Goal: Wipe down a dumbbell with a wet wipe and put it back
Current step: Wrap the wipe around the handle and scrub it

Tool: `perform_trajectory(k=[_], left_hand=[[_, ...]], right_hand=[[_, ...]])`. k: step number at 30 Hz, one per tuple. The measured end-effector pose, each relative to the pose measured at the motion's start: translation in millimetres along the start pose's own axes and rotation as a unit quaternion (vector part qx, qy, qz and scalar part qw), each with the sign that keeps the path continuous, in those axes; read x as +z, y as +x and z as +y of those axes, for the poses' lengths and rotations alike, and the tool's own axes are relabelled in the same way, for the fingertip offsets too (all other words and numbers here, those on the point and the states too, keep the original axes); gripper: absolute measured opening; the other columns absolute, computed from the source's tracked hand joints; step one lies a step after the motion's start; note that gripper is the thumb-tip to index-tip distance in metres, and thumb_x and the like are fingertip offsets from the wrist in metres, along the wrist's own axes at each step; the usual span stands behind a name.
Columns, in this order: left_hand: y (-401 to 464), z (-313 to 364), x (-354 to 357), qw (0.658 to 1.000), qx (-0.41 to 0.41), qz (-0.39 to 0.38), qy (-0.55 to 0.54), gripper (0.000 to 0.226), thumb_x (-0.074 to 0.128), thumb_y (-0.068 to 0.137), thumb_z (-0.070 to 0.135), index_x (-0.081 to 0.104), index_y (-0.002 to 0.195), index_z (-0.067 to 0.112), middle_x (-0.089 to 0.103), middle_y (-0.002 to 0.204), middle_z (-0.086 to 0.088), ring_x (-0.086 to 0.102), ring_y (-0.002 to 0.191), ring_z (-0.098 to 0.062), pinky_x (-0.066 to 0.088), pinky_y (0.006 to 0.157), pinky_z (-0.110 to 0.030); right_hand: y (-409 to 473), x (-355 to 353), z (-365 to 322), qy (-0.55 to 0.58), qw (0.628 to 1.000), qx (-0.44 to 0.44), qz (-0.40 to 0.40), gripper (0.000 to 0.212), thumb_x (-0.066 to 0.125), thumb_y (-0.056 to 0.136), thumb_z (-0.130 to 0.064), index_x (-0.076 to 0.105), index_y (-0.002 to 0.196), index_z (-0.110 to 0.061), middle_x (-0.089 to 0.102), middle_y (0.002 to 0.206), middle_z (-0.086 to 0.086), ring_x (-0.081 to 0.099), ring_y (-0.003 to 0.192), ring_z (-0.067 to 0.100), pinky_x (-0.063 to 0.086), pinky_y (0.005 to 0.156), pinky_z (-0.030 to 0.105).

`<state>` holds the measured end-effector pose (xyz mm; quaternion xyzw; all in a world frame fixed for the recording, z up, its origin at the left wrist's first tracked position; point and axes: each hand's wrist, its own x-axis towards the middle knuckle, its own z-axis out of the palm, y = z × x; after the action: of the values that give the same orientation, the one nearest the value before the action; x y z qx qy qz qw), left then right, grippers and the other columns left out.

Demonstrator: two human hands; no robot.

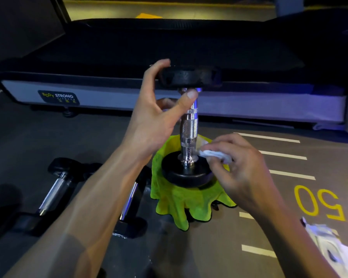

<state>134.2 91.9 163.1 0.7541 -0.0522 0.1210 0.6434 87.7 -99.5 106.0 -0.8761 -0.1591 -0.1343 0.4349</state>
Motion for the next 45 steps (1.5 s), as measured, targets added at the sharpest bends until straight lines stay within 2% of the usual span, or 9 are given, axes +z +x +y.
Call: perform_trajectory(k=[2,8,14,19,23,27,35,39,45], left_hand=[[1,2,-5,0.998,0.03,0.006,0.056,0.063,0.084,0.086,0.043,0.048,0.137,0.036,0.069,0.106,0.027,0.073,0.086,-0.013,0.063,0.084,-0.056],[6,5,-13,0.964,0.141,0.049,0.219,0.062,0.082,0.082,0.053,0.055,0.128,0.022,0.052,0.135,0.009,0.058,0.118,-0.005,0.05,0.1,-0.026],[3,10,-17,0.943,0.182,0.013,0.279,0.064,0.069,0.098,0.046,0.045,0.155,0.029,0.052,0.133,0.009,0.054,0.121,-0.003,0.046,0.101,-0.023],[-1,18,-22,0.934,0.168,-0.014,0.316,0.063,0.048,0.099,0.067,0.043,0.154,0.038,0.048,0.143,0.009,0.051,0.122,-0.002,0.046,0.098,-0.027],[-1,19,-15,0.937,0.174,0.021,0.303,0.048,0.049,0.104,0.061,0.057,0.141,0.032,0.051,0.125,0.009,0.052,0.101,-0.003,0.048,0.089,-0.029],[-2,19,-12,0.94,0.189,0.003,0.285,0.047,0.052,0.104,0.058,0.059,0.14,0.029,0.053,0.125,0.01,0.056,0.107,-0.004,0.048,0.093,-0.027],[-1,17,-15,0.946,0.191,0.007,0.261,0.044,0.054,0.104,0.055,0.061,0.138,0.029,0.054,0.123,0.013,0.057,0.109,-0.002,0.048,0.094,-0.023],[-4,17,-9,0.947,0.201,0.01,0.252,0.047,0.057,0.101,0.057,0.062,0.137,0.028,0.054,0.123,0.011,0.059,0.112,-0.006,0.051,0.098,-0.033],[-1,13,-16,0.951,0.194,0.009,0.241,0.045,0.056,0.103,0.054,0.061,0.139,0.027,0.053,0.122,0.011,0.059,0.114,-0.005,0.052,0.1,-0.037]], right_hand=[[-7,-1,1,0.029,0.999,0.028,-0.008,0.026,0.07,0.091,-0.005,0.08,0.106,-0.024,0.065,0.106,-0.01,0.064,0.098,0.005,0.043,0.08,0.011],[-9,0,-9,0.005,0.995,0.072,0.069,0.014,0.08,0.088,-0.026,0.068,0.094,-0.028,0.073,0.08,-0.01,0.064,0.067,0.012,0.051,0.062,0.035],[-10,6,-15,0.011,1.0,0.003,0.019,0.01,0.08,0.087,-0.012,0.077,0.092,-0.02,0.069,0.089,-0.016,0.065,0.085,-0.001,0.042,0.072,0.01],[-7,-6,-20,-0.006,0.999,-0.022,-0.034,0.017,0.074,0.088,-0.011,0.081,0.095,-0.024,0.071,0.096,-0.011,0.064,0.087,-0.001,0.043,0.076,0.008],[1,-1,-54,-0.148,0.983,-0.035,-0.099,0.022,0.059,0.091,-0.028,0.079,0.101,-0.03,0.07,0.101,-0.01,0.068,0.093,0.016,0.055,0.075,0.035],[8,26,-88,-0.268,0.95,-0.011,-0.158,0.02,0.054,0.1,-0.015,0.068,0.112,-0.022,0.045,0.1,-0.004,0.055,0.11,0.027,0.036,0.07,0.035],[-10,-23,-50,-0.106,0.984,0.032,-0.142,0.02,0.062,0.095,-0.024,0.08,0.096,-0.033,0.067,0.089,-0.015,0.062,0.083,0.005,0.041,0.071,0.011],[-1,5,-64,-0.204,0.966,0.016,-0.159,0.02,0.055,0.097,-0.025,0.075,0.096,-0.023,0.063,0.097,-0.007,0.063,0.097,0.022,0.052,0.078,0.035],[3,27,-66,-0.172,0.971,-0.021,-0.166,0.02,0.057,0.096,-0.011,0.075,0.097,-0.02,0.061,0.102,-0.003,0.058,0.104,0.022,0.044,0.08,0.032]])
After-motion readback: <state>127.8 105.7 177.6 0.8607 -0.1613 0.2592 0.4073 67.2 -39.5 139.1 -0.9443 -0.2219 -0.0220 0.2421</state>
